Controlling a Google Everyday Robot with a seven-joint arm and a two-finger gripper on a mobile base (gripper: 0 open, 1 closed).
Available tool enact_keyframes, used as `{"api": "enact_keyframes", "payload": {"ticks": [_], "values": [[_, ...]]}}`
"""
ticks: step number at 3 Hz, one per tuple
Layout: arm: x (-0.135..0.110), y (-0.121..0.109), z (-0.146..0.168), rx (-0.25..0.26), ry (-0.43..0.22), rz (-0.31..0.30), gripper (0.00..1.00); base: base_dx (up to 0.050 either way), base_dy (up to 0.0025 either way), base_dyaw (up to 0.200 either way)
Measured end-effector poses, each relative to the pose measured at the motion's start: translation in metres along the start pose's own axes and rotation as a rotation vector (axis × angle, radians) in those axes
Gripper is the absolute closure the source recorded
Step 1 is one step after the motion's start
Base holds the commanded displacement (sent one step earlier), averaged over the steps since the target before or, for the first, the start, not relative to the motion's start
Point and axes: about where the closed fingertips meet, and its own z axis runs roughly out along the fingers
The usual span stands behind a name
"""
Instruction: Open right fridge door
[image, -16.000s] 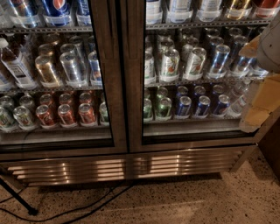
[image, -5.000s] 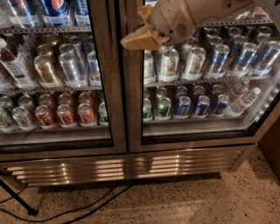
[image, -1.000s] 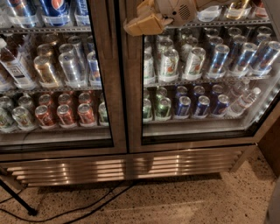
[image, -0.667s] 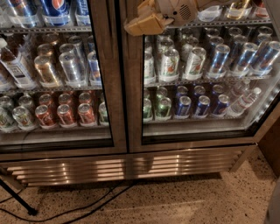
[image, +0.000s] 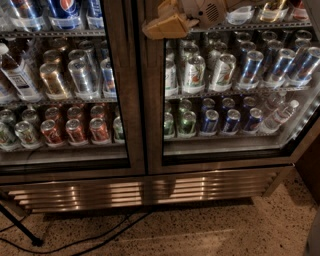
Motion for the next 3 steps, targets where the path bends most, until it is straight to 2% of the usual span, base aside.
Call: {"api": "enact_keyframes", "payload": {"ticks": [3], "values": [[0.0007, -0.0009, 0.0007, -0.001, -0.004, 0.011, 1.00, 0.000, 0.00000, 0.000]]}}
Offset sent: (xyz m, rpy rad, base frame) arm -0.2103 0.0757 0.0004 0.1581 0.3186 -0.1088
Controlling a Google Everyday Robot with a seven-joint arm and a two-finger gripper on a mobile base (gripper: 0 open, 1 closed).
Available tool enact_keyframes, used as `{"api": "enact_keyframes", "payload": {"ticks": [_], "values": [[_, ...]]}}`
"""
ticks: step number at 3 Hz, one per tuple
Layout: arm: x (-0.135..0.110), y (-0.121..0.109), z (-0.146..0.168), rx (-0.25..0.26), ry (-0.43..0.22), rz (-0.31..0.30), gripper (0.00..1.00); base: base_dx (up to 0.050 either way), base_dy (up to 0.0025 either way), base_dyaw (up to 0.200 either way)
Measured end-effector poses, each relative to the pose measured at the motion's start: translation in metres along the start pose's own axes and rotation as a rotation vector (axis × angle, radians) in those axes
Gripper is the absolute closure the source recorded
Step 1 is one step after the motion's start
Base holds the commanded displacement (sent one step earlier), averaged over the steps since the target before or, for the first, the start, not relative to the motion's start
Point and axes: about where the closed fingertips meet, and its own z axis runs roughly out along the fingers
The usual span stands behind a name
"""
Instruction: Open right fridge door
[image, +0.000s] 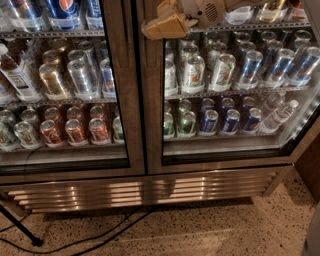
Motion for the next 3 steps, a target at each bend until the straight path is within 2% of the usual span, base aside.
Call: {"api": "enact_keyframes", "payload": {"ticks": [3], "values": [[-0.0033, -0.0007, -0.0016, 0.008, -0.020, 0.020, 1.00, 0.000, 0.00000, 0.000]]}}
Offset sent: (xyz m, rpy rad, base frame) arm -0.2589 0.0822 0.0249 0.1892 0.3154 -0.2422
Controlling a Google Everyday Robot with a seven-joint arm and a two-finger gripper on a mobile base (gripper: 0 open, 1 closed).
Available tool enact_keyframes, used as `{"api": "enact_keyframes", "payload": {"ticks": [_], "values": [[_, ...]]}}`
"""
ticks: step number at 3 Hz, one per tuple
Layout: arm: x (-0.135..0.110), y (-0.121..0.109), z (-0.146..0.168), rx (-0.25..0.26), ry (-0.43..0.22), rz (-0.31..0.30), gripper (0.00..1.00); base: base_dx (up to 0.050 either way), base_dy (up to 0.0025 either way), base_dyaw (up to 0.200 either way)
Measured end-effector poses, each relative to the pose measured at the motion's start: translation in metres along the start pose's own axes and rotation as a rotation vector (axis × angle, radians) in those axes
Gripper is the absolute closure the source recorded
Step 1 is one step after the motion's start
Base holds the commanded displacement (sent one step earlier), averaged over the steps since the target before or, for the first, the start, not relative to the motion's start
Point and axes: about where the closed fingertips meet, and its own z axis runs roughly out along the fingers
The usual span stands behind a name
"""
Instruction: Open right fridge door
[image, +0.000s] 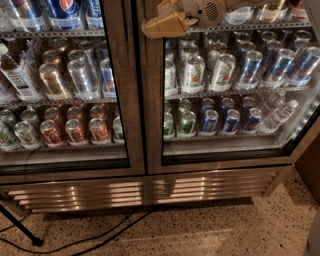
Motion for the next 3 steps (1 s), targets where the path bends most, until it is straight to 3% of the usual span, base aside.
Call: {"api": "enact_keyframes", "payload": {"ticks": [1, 3], "values": [[0.005, -0.014, -0.004, 0.015, -0.017, -0.016, 1.00, 0.000, 0.00000, 0.000], [-0.005, -0.010, 0.001, -0.002, -0.043, -0.021, 1.00, 0.000, 0.00000, 0.000]]}}
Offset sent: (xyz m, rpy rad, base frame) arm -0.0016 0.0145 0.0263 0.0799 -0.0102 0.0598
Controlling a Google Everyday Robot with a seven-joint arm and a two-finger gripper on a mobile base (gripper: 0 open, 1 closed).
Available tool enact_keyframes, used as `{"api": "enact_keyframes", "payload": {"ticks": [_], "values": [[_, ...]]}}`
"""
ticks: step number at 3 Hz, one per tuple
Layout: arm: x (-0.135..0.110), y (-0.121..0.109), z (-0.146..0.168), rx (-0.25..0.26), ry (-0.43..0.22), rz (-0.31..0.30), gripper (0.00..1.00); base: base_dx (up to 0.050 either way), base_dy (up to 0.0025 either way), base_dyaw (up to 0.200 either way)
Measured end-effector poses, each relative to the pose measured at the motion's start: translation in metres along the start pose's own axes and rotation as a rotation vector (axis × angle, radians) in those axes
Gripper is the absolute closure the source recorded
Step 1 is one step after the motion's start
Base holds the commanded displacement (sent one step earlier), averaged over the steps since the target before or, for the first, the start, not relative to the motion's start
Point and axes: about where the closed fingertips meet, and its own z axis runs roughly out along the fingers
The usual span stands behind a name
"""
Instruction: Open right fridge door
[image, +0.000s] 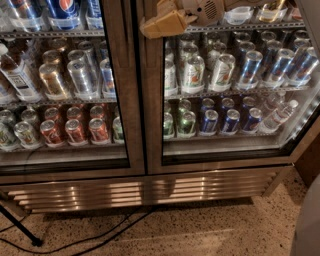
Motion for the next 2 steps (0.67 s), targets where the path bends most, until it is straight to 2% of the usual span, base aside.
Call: {"api": "enact_keyframes", "payload": {"ticks": [2], "values": [[-0.0036, 0.0030, 0.0041, -0.009, -0.012, 0.000, 1.00, 0.000, 0.00000, 0.000]]}}
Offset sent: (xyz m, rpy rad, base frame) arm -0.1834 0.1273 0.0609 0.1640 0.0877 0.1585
